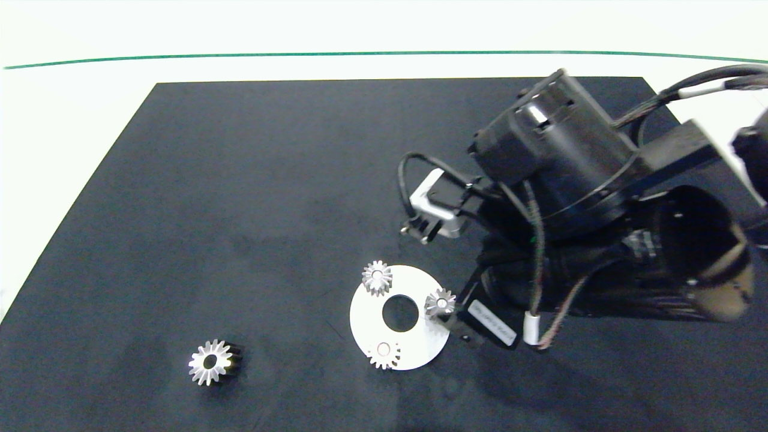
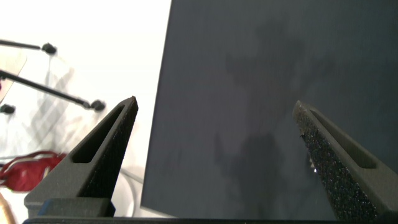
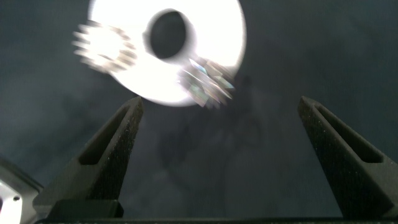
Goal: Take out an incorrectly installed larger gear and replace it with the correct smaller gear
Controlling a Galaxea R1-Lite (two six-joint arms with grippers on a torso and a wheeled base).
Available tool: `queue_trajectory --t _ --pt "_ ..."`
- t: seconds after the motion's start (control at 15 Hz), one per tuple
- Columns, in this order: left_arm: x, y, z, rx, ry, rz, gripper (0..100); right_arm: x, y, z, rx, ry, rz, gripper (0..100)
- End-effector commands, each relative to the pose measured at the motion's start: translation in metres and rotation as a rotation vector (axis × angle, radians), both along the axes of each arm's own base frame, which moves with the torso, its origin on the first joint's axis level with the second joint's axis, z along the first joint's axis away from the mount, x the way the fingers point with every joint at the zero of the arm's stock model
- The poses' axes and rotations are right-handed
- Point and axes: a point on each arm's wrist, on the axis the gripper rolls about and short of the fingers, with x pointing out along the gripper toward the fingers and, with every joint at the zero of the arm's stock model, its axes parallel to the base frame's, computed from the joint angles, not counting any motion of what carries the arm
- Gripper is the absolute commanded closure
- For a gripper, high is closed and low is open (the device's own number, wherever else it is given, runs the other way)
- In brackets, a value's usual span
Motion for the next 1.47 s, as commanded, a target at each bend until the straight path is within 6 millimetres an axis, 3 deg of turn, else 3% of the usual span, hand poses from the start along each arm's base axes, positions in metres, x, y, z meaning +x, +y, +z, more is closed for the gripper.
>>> queue_trajectory --t 0.07,0.2,0.33,0.6,0.8,1.13,1.47 --pt "-0.01 0.001 -0.003 -0.006 -0.011 -0.005 0 -0.046 -0.094 0.042 0.115 -0.19 -0.273 0" --pt "-0.018 0.001 -0.005 -0.052 -0.045 -0.032 0 -0.073 -0.136 0.063 0.277 -0.33 -0.388 0" --pt "-0.039 0.004 -0.004 -0.073 -0.139 -0.089 0 -0.103 -0.171 0.068 0.395 -0.406 -0.42 0" --pt "-0.073 0.01 -0.016 -0.08 -0.247 -0.095 0 -0.139 -0.222 0.047 0.41 -0.479 -0.576 0" --pt "-0.1 0.015 -0.031 -0.092 -0.307 -0.094 0 -0.181 -0.257 0.026 0.394 -0.607 -0.801 0" --pt "-0.129 0.02 -0.066 -0.1 -0.356 -0.094 0 -0.229 -0.27 0.0 0.406 -0.748 -1.031 0" --pt "-0.147 0.021 -0.106 -0.1 -0.381 -0.072 0 -0.262 -0.267 -0.045 0.368 -0.819 -1.136 0"
